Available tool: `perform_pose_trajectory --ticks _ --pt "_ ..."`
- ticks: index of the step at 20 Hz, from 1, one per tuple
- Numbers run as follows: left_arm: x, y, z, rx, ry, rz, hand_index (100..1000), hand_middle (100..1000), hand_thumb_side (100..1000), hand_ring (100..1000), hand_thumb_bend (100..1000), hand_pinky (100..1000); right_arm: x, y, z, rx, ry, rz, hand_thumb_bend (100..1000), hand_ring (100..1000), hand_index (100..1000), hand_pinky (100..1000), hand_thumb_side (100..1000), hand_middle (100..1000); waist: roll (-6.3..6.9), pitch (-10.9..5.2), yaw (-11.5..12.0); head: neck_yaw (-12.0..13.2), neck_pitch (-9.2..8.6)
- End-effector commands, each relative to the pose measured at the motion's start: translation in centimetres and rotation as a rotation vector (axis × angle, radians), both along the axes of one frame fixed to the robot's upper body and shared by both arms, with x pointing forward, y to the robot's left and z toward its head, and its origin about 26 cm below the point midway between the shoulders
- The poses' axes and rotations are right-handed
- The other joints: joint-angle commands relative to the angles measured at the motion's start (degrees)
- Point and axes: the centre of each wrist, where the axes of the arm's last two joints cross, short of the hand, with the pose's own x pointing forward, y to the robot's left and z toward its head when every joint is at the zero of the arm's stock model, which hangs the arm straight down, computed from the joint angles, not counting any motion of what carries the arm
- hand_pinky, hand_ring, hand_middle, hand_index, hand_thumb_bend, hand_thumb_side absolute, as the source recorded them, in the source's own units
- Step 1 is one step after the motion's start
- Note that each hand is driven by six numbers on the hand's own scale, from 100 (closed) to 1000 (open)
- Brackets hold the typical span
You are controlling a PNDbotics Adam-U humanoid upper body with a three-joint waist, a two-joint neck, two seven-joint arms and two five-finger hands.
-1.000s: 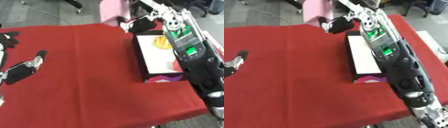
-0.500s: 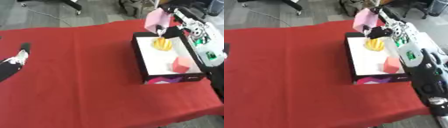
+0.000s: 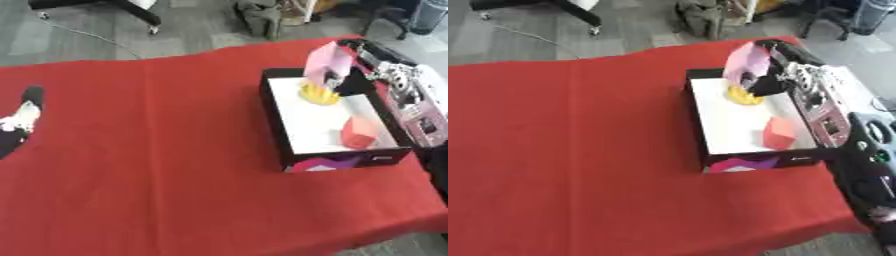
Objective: Pick up the objects with one hand, pass them to the other hand, and then place them into the box on the other side of the table.
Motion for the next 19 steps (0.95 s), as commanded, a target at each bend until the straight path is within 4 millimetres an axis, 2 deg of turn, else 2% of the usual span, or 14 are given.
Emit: perform_pose_trajectory --ticks 1,7,8,9,10,11,13,14,15,17,19 --pt "-0.1 0.6 1.1 -0.002 -0.037 0.013 825 612 586 635 438 713 -0.5 -0.7 1.6 -0.049 -0.036 -0.024 190 1000 1000 1000 352 1000 -0.01 -0.72 -0.2 -0.3 -0.93" --pt "-0.1 0.6 0.9 -0.006 -0.035 0.014 824 612 586 635 440 712 -0.8 -0.5 1.9 -0.053 -0.043 -0.013 227 1000 1000 1000 328 1000 -0.06 -0.73 -0.2 -0.2 -1.06" --pt "-0.1 0.6 0.9 -0.006 -0.034 0.014 823 612 586 635 439 712 -0.8 -0.4 2.0 -0.05 -0.044 -0.011 201 1000 1000 1000 297 1000 -0.06 -0.72 -0.2 -0.2 -1.06" --pt "-0.1 0.6 0.9 -0.007 -0.034 0.015 823 612 587 635 439 712 -0.8 -0.4 2.1 -0.042 -0.053 -0.017 136 1000 1000 1000 221 1000 -0.07 -0.72 -0.2 -0.2 -1.04" --pt "-0.1 0.6 0.9 -0.01 -0.035 0.016 823 611 586 634 438 711 -0.9 -0.4 2.2 -0.023 -0.075 -0.03 100 1000 1000 1000 107 1000 -0.06 -0.72 -0.2 -0.2 -1.04" --pt "-0.1 0.7 0.9 -0.014 -0.038 0.018 822 610 585 633 436 709 -1.0 -0.1 2.5 0.013 -0.108 -0.032 100 1000 1000 1000 129 991 -0.05 -0.71 -0.2 -0.2 -1.05" --pt "-0.1 0.8 1.0 -0.033 -0.047 0.031 818 603 584 628 425 702 -1.4 0.8 3.0 0.2 -0.2 0.025 100 1000 1000 1000 365 964 0.02 -0.68 -0.2 -0.1 -1.04" --pt "-0.1 0.9 1.0 -0.054 -0.051 0.041 817 594 586 620 406 687 -1.7 1.4 3.3 0.347 -0.263 0.082 100 1000 1000 1000 552 986 0.08 -0.66 -0.2 0.0 -1.01" --pt "-0.1 1.0 1.0 -0.086 -0.054 0.051 817 587 593 611 389 671 -1.9 1.9 3.4 0.501 -0.331 0.153 100 1000 1000 1000 604 1000 0.11 -0.63 -0.2 0.0 -0.99" --pt "0.1 1.3 1.2 -0.195 -0.058 0.061 832 584 629 594 347 639 -2.0 2.5 3.2 0.786 -0.438 0.309 100 1000 1000 1000 619 1000 0.06 -0.55 0.0 0.1 -1.02" --pt "0.3 1.9 1.5 -0.357 -0.076 0.061 854 602 676 600 324 629 -2.0 2.9 2.7 0.988 -0.507 0.429 100 1000 1000 1000 608 1000 -0.07 -0.47 0.3 0.3 -1.06"
